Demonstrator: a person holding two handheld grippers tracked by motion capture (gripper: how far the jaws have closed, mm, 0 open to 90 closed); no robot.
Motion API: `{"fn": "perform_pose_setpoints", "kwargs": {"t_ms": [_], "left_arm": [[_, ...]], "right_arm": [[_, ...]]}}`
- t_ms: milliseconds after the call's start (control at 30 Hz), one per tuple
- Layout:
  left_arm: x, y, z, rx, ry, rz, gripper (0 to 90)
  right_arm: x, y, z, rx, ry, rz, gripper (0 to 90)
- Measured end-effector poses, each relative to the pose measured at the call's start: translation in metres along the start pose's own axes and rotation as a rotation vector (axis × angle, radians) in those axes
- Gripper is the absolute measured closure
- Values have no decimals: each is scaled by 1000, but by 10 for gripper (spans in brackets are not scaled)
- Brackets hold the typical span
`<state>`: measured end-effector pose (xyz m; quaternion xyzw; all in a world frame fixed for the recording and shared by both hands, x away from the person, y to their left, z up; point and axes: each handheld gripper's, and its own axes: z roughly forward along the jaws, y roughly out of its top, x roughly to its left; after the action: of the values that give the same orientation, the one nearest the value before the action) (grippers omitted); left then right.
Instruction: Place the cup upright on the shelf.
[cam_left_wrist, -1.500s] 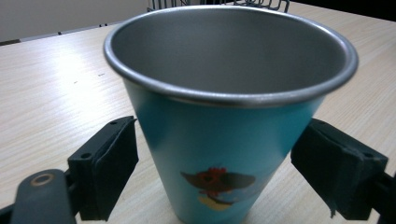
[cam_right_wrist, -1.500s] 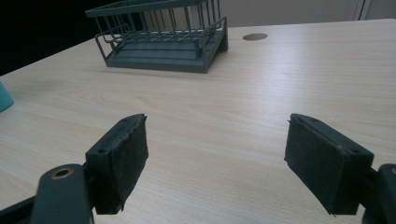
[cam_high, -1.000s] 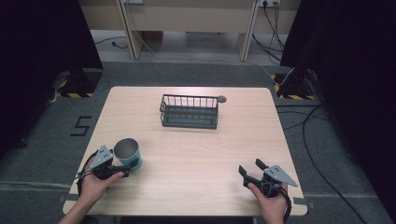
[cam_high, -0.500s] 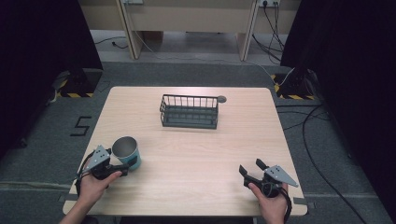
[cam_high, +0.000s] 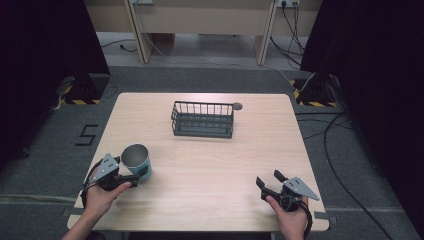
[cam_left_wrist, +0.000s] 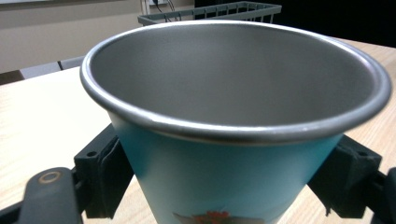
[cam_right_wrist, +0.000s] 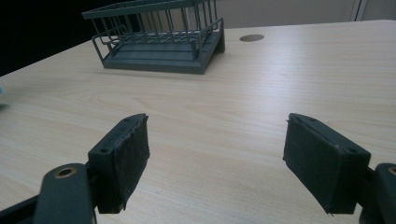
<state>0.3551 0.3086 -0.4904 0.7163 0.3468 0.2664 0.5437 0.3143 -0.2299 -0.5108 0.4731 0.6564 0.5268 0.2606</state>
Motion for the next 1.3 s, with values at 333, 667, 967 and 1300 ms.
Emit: {"fn": "perform_pose_setpoints", "kwargs": {"t_ms": [333, 667, 967, 1300], "left_arm": [[3, 19, 5, -27, 4, 22, 166], [5, 29, 11, -37, 1, 30, 166], [3, 39, 22, -46, -11, 40, 166], [0, 45, 37, -50, -24, 39, 167]], "right_arm": [[-1, 0, -1, -3, -1, 7, 235], [-1, 0, -1, -7, -2, 10, 239], [-2, 0, -2, -10, -5, 12, 243], [-2, -1, -2, -9, -5, 19, 248]]}}
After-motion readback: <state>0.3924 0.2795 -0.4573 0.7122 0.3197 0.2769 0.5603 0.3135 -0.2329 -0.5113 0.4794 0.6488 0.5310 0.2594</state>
